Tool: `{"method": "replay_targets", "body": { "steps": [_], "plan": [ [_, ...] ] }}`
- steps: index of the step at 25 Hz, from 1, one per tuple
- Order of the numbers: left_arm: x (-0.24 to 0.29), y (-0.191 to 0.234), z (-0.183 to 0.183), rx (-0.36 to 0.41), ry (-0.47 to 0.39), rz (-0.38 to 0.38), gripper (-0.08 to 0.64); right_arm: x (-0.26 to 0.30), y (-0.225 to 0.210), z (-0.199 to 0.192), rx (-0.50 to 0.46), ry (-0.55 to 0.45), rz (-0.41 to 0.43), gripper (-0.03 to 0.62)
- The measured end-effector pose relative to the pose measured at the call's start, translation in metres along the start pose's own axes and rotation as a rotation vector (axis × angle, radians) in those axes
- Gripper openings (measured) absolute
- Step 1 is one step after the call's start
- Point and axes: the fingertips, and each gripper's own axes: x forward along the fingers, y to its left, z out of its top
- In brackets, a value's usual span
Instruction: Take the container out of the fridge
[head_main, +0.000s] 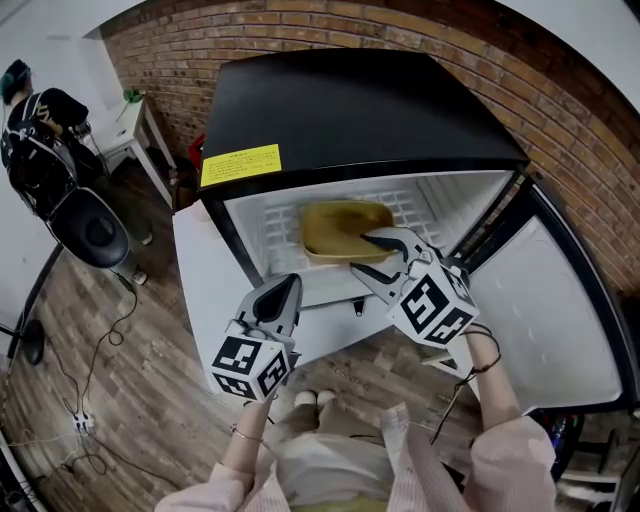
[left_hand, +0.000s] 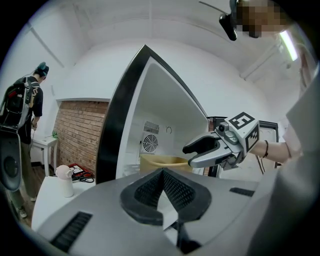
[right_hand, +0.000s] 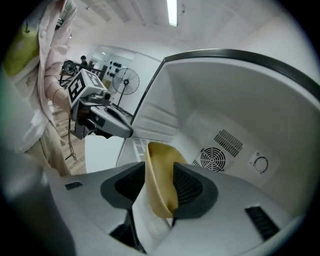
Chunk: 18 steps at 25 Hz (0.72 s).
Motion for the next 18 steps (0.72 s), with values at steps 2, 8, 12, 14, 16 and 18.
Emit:
{"method": "replay_targets", "body": {
  "steps": [2,8,12,14,16,18],
  "plan": [
    [0.004,-0.002,-0.002,-0.005,0.005,-0.013,-0.008,0.006,0.004,-0.001,-0.04,0.032,0.04,0.183],
    [0.013,-0.002,-0.004,-0.011,0.007,-0.041,-0.008,0.025,0.021,-0.013,-0.171,0.157,0.186,0.181],
    [0.015,-0.002,-0.003,-0.014,0.005,-0.052,-0.008,0.03,0.028,-0.02,-0.254,0.228,0.241,0.181],
    [0.016,-0.002,-0.003,-0.017,0.004,-0.056,-0.008,0.031,0.029,-0.021,-0.268,0.243,0.256,0.179],
    [0.017,-0.002,-0.003,-0.018,0.005,-0.059,-0.008,0.032,0.029,-0.023,-0.27,0.252,0.267,0.178],
    [0.018,-0.001,-0.003,-0.019,0.005,-0.06,-0.008,0.033,0.029,-0.024,-0.278,0.256,0.268,0.165]
  ]
}}
